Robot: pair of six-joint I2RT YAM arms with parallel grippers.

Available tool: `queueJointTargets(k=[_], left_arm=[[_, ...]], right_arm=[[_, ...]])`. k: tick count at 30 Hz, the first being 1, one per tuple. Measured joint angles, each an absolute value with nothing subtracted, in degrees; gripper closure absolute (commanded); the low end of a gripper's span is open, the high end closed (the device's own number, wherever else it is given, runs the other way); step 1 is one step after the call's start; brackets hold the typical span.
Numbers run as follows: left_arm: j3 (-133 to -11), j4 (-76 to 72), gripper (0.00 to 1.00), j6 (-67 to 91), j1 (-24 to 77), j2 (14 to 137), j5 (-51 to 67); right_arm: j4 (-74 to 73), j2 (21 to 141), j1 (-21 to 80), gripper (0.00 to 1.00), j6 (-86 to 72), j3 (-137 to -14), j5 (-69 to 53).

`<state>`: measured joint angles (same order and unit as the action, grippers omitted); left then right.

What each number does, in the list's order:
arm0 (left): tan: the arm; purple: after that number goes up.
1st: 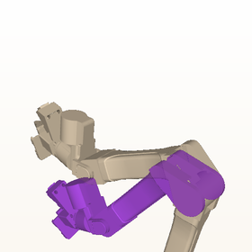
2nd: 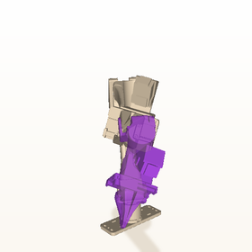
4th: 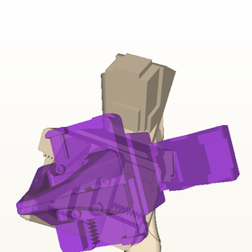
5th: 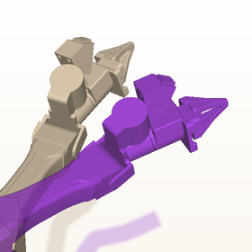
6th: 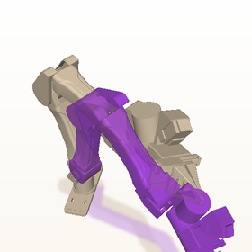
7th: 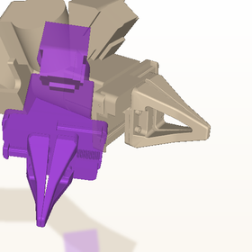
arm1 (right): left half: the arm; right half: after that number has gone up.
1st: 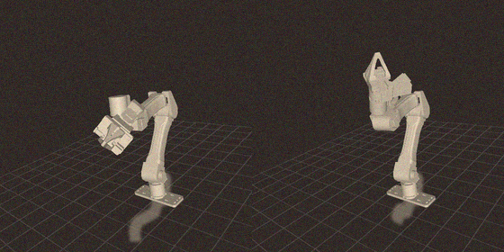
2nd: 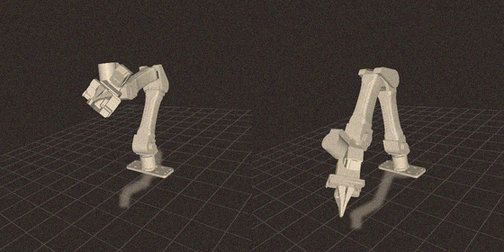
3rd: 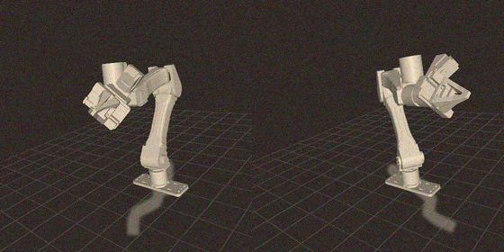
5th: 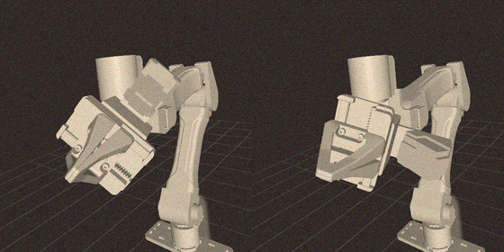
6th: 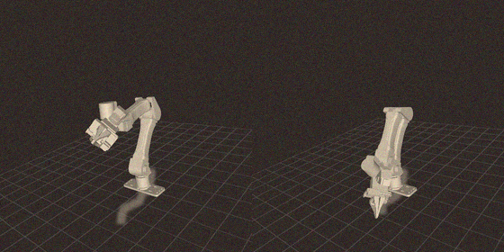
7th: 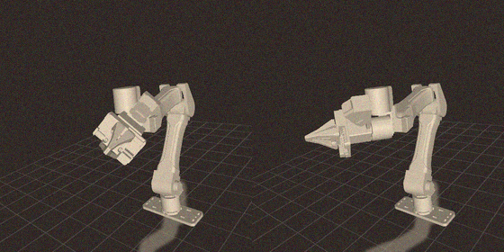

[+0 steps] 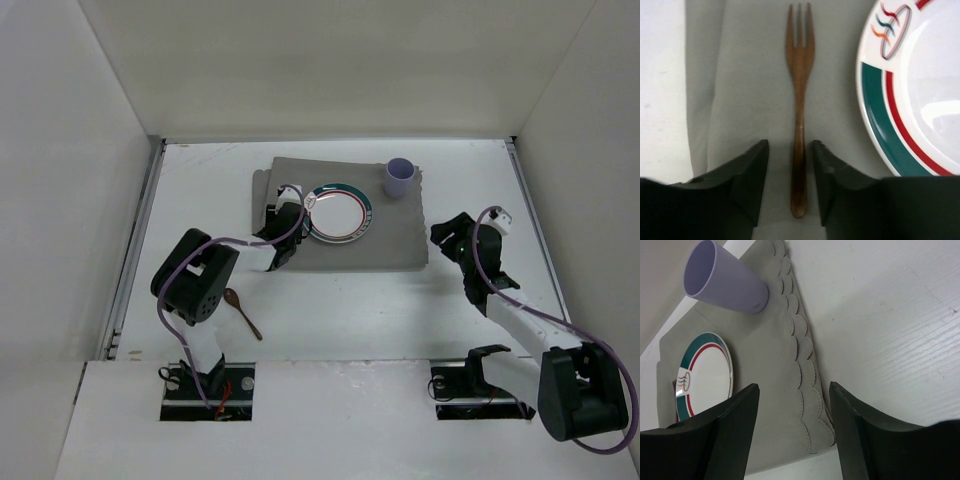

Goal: Set the dinner table for one person

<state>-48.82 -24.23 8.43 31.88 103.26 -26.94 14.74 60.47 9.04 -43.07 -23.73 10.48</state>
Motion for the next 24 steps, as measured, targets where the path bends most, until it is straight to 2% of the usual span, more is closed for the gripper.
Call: queueJointTargets(k=[4, 8, 9, 12, 13, 16, 20, 24], left_arm=[[-48.25, -23.81, 0.39, 8.86, 32.67, 102.08, -29.41], [-46.13, -22.37, 0.36, 10.13, 35.64, 96.66, -30.63], [-45.34, -22.37, 0.36, 10.59, 36.64, 94.56, -30.92], [-41.50, -22.02, 0.37, 12.86, 40.45, 84.14, -32.49], [-40.05, -21.89, 0.38, 13.89, 41.95, 79.48, -33.17], [-36.64, -20.75, 0.38, 17.65, 45.84, 64.49, -35.99], [-34.50, -16.93, 0.38, 23.11, 48.38, 45.06, -43.07], [-34.37, -12.93, 0.38, 26.41, 49.60, 32.58, -50.74]], right_arm=[[14.81, 60.45, 9.23, 0.35, -42.76, -23.86, 10.48], [14.87, 60.45, 10.50, 0.37, -41.95, -23.97, 10.52], [14.94, 60.42, 11.05, 0.40, -41.71, -24.01, 10.68], [14.83, 60.38, 13.34, 0.61, -40.53, -24.56, 11.42], [14.74, 60.38, 14.70, 0.71, -40.12, -24.99, 11.68], [14.28, 60.49, 20.67, 0.81, -39.07, -27.07, 12.23], [13.69, 63.33, 35.48, 0.79, -38.28, -32.45, 13.47], [13.65, 73.60, 51.37, 0.69, -37.76, -41.87, 15.20]])
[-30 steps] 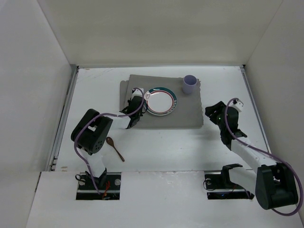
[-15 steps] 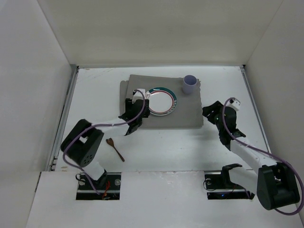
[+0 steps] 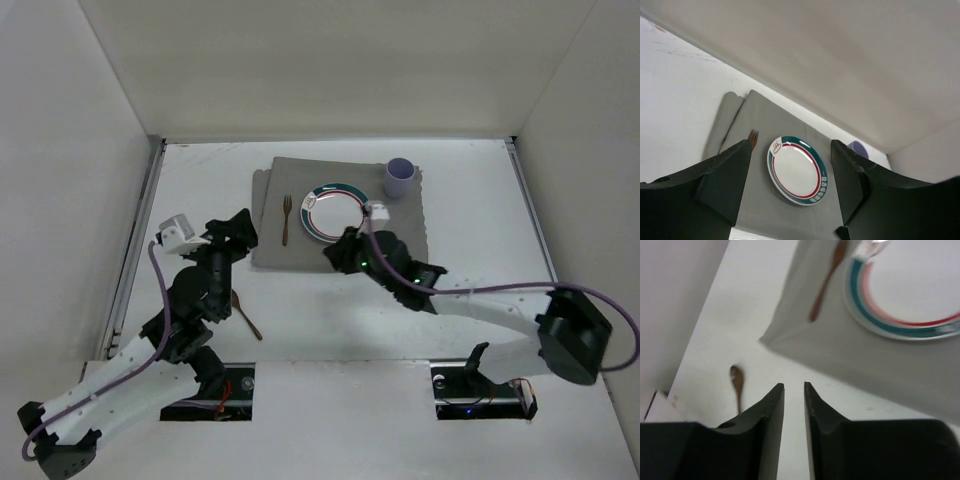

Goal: Set the dinner table for one person

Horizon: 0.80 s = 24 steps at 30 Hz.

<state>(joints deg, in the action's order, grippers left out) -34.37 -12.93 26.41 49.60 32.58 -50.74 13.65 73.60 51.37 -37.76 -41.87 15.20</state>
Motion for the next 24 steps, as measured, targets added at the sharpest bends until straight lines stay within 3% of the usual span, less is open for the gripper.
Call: queueJointTargets(k=[6, 13, 24], left_arm=[[-34.37, -8.32, 0.37, 27.22, 54.06, 27.27, -57.80], [-33.87, -7.49, 0.37, 24.51, 54.74, 25.67, -61.69], [-33.08, -8.97, 0.37, 21.43, 54.30, 24.34, -63.51]], right_arm=[[13.13, 95.88, 65.56, 0.50, -34.79, -60.14, 16.05], [10.37, 111.46, 73.91, 0.49, -28.73, -72.58, 17.63], [7.27, 118.50, 76.05, 0.50, -27.14, -75.61, 18.74]])
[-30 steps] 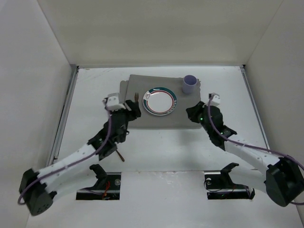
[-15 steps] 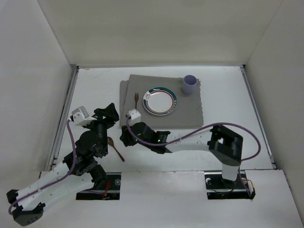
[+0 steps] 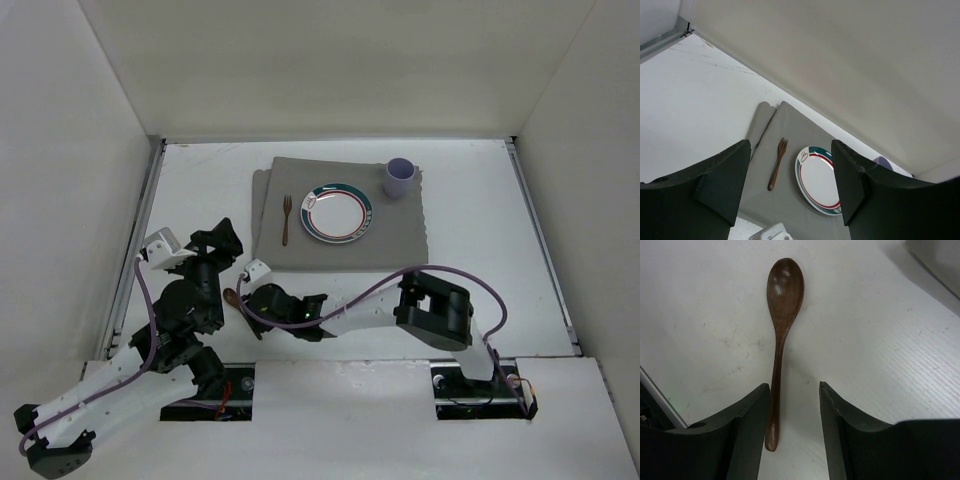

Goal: Set the dinner table for one person

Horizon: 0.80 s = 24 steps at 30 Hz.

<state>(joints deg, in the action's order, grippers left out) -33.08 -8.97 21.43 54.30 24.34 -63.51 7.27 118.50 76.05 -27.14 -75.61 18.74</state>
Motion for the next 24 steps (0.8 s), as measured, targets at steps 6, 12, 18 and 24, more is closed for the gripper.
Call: queueJointTargets(k=[6, 12, 18, 24], left_arm=[[-32.53, -10.24, 0.37, 20.60, 54.00, 24.32, -63.77], [-32.21, -10.76, 0.37, 19.99, 53.89, 24.36, -64.14], [-32.08, -11.68, 0.37, 19.59, 53.63, 24.36, -64.23], [-31.81, -12.32, 0.37, 19.35, 53.45, 24.38, -64.34]], right_arm=[[6.79, 120.55, 76.73, 0.52, -27.00, -76.82, 18.68], [5.82, 122.26, 77.73, 0.66, -27.20, -78.94, 19.09], [4.27, 123.02, 78.22, 0.84, -27.68, -80.12, 22.15], [4.25, 118.10, 78.46, 0.85, -29.10, -74.06, 24.03]])
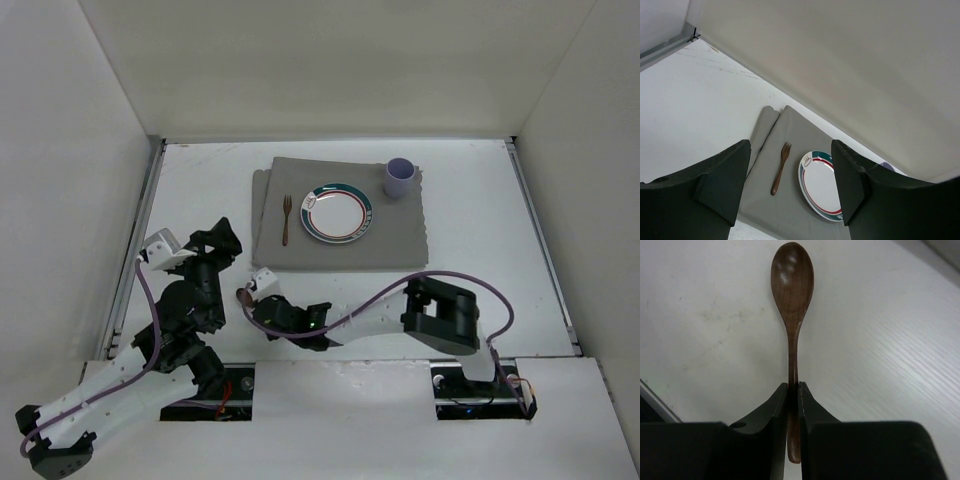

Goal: Set the dinner table for one person

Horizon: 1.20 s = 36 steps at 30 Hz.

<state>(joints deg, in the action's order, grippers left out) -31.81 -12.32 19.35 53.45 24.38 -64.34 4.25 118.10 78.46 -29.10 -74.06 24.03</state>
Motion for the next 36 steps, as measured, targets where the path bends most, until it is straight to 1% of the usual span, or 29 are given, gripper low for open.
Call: queueJointTargets(k=[4, 8, 13, 16, 19, 22, 31, 36], left_arm=[[-31.81, -12.60, 0.37, 19.38, 53.56, 24.21, -64.47], [-31.81, -13.87, 0.36, 19.33, 53.80, 24.71, -64.51], [-31.46, -15.77, 0.36, 20.23, 56.66, 29.63, -64.25], [-30.94, -17.02, 0.36, 21.15, 59.27, 35.59, -63.77], [-30.00, -18.37, 0.36, 21.69, 61.32, 40.95, -62.94], [-28.67, -19.75, 0.35, 21.93, 61.60, 44.34, -62.13], [-27.59, -22.94, 0.35, 23.94, 60.90, 52.86, -56.62], [-26.63, -23.00, 0.35, 25.67, 60.34, 53.60, -54.81]], right_arm=[[4.05, 107.26, 77.36, 0.85, -30.06, -65.91, 25.52], [5.78, 95.42, 72.01, 0.85, -31.99, -58.52, 26.37], [6.76, 83.29, 58.19, 0.85, -34.61, -48.51, 27.07], [6.46, 79.70, 48.51, 0.85, -35.64, -45.58, 26.39], [6.50, 79.53, 39.92, 0.85, -36.25, -45.17, 25.04], [6.81, 81.25, 35.46, 0.85, -36.36, -45.19, 23.31], [6.37, 91.85, 30.70, 0.84, -36.14, -47.77, 19.29], [6.35, 94.96, 29.08, 0.84, -35.35, -50.15, 18.50]])
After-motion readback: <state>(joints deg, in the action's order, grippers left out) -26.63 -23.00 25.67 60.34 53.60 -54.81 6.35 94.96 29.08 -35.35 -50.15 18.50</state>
